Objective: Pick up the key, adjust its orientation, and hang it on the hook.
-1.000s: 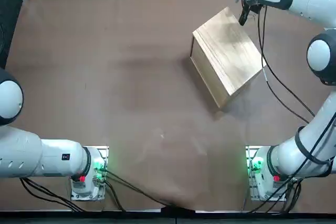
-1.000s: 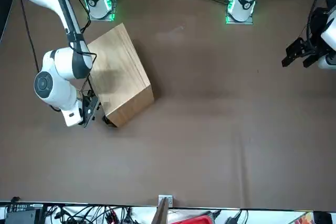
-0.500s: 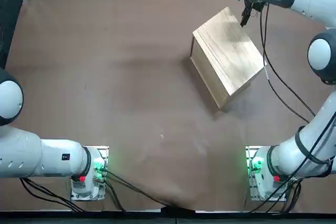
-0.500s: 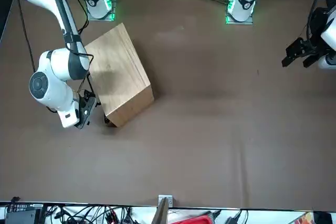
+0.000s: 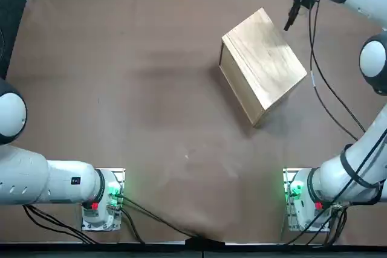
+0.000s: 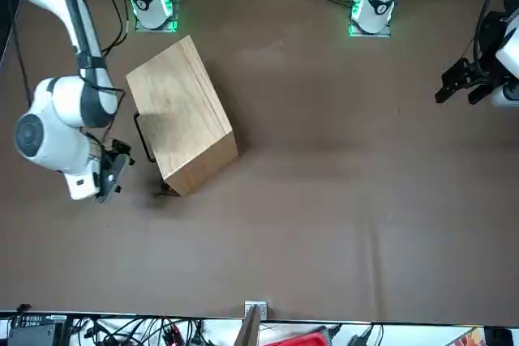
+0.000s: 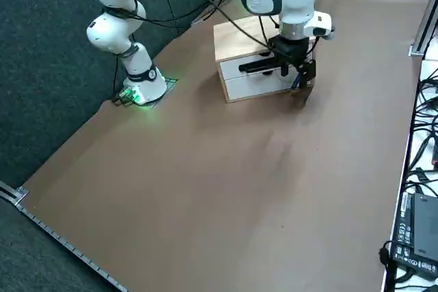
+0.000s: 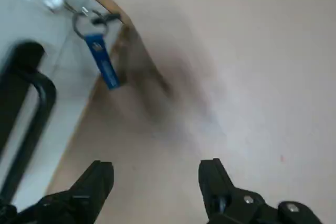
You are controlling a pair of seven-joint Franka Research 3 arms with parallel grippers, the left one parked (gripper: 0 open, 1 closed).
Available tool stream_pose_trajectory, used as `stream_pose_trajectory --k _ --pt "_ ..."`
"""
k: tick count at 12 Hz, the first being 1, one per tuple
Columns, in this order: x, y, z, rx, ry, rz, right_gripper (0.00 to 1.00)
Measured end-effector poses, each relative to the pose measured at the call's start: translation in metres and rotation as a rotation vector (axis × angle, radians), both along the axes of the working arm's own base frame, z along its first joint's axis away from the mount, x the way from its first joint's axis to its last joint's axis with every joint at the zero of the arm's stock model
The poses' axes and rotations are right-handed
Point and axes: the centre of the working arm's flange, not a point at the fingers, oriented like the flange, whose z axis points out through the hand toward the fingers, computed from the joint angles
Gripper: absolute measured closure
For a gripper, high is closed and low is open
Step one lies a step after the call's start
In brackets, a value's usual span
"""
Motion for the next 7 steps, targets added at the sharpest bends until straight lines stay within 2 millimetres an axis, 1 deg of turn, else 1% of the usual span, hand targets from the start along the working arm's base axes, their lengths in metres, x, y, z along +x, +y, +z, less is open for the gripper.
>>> stream_pose_trajectory --k 4,7 --pt "-0.005 -0.052 0.013 0.015 0.027 -0.089 0.00" --pt "-0.009 -0.095 0.027 0.046 0.018 -0.206 0.00"
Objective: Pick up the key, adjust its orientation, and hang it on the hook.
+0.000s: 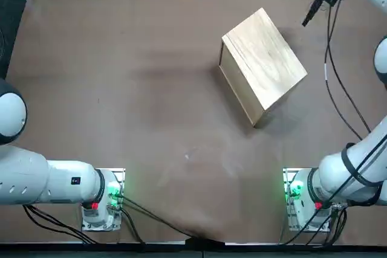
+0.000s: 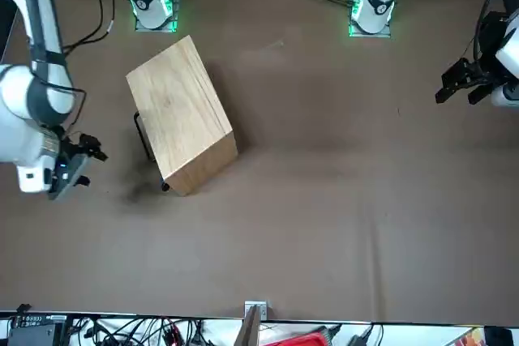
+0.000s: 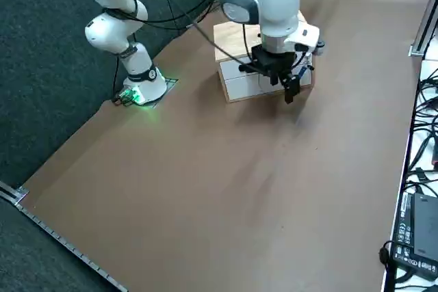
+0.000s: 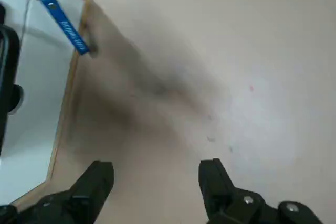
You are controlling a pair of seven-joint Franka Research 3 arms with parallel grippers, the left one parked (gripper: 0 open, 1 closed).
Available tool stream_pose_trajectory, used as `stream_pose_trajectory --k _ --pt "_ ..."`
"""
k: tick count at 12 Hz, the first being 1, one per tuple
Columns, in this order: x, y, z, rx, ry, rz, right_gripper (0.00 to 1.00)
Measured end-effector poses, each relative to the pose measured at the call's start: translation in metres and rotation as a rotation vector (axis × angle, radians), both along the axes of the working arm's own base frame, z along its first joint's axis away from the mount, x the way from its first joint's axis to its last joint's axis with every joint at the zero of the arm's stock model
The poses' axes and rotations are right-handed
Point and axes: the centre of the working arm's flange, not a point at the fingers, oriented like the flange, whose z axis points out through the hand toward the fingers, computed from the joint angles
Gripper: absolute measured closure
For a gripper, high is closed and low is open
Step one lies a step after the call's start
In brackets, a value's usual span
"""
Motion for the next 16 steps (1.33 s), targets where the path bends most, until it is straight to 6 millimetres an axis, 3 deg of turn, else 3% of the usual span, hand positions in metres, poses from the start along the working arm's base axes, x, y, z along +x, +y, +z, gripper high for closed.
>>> stream_pose_trajectory --k 2,4,12,13,16 --pt "-0.005 -0.019 0.015 0.002 -0.002 -0.095 0.00" --pt "-0.010 -0.022 0.037 -0.003 0.005 -0.212 0.00" --pt "-0.041 0.009 0.134 -0.021 0.034 -0.683 0.00" --pt "-0.051 0.020 0.157 -0.023 0.036 -0.778 0.00" --pt "-0.069 0.034 0.192 -0.024 0.029 -0.865 0.00"
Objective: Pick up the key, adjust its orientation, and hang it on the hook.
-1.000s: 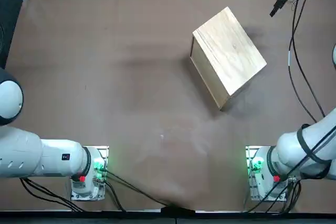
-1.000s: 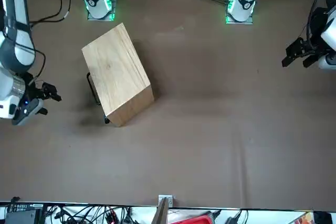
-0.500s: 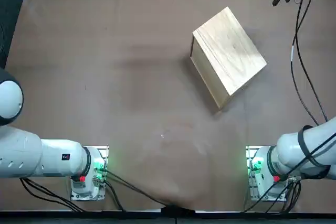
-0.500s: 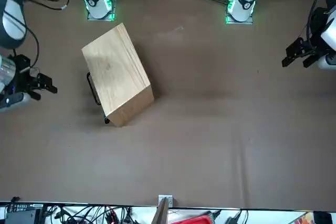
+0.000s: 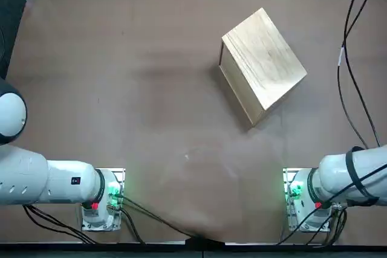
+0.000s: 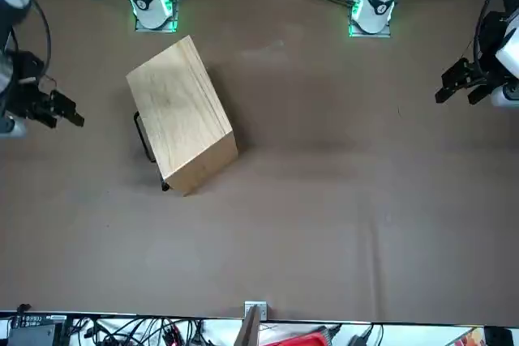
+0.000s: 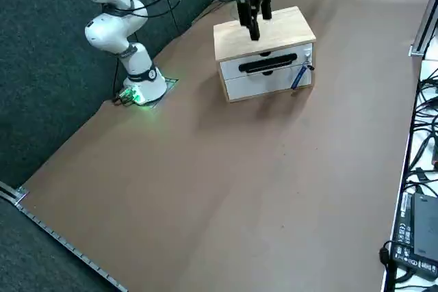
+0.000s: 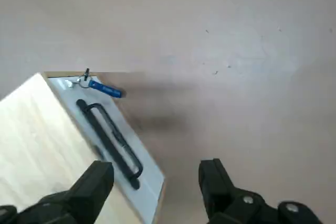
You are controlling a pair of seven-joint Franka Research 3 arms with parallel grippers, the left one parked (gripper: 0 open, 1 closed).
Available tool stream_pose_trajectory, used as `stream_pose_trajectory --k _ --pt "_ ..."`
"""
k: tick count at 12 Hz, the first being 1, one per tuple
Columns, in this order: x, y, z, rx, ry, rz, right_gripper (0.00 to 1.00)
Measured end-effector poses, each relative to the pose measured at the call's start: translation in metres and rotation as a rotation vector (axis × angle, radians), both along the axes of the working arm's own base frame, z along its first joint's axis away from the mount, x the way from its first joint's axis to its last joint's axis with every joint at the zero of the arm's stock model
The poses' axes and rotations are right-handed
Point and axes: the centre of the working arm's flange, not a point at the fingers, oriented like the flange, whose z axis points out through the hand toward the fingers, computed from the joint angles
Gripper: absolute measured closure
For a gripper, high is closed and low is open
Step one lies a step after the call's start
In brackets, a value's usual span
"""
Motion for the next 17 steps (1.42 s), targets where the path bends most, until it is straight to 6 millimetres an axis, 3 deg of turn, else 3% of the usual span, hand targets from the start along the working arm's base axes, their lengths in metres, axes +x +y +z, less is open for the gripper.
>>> stream_pose_trajectory --k 5,11,17 --pt "-0.031 0.018 0.041 -0.007 0.032 -0.144 0.00" --pt "-0.042 0.022 0.071 -0.007 0.008 -0.149 0.00" --pt "-0.044 0.013 0.075 -0.004 -0.001 -0.091 0.00"
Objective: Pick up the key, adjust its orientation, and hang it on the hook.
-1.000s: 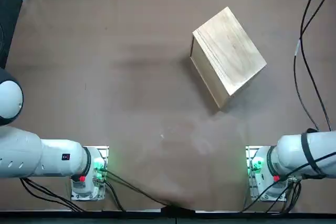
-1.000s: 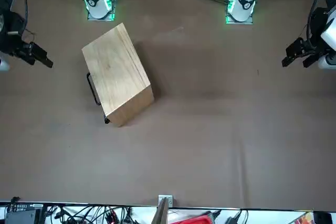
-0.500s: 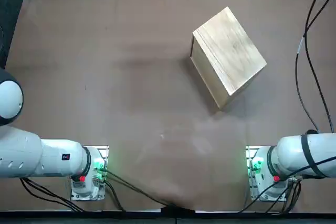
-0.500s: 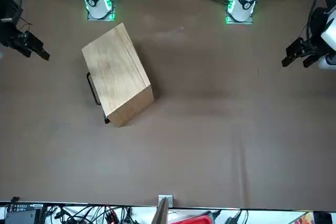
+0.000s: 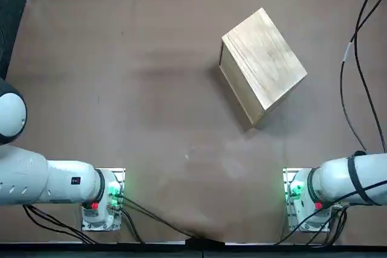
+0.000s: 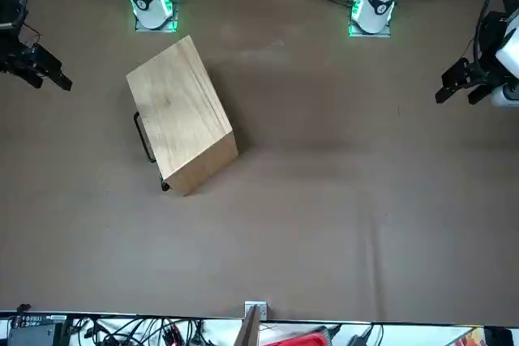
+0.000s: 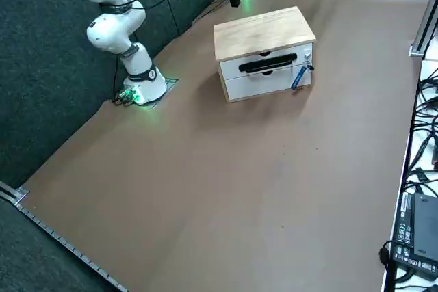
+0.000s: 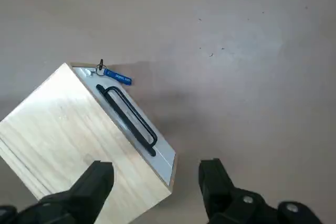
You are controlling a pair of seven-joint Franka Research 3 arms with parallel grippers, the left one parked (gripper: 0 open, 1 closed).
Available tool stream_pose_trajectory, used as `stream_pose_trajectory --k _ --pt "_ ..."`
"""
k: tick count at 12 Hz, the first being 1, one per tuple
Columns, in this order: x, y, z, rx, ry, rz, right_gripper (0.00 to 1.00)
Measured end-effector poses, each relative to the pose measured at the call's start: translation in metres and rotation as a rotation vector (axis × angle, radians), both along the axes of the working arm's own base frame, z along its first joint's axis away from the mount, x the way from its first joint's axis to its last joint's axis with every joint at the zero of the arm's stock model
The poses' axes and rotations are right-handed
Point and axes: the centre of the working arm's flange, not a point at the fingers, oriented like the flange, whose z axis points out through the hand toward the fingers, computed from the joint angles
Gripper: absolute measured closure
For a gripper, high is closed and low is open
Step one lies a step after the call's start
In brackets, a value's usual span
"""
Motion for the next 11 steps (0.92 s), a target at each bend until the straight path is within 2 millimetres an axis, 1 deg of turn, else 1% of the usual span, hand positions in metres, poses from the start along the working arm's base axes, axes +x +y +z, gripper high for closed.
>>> stream_pose_trajectory --k 5,11 --pt "0.0004 0.0045 -0.0008 -0.022 0.002 0.013 0.00" --pt "0.0012 0.0024 -0.0028 -0.057 0.006 0.023 0.00"
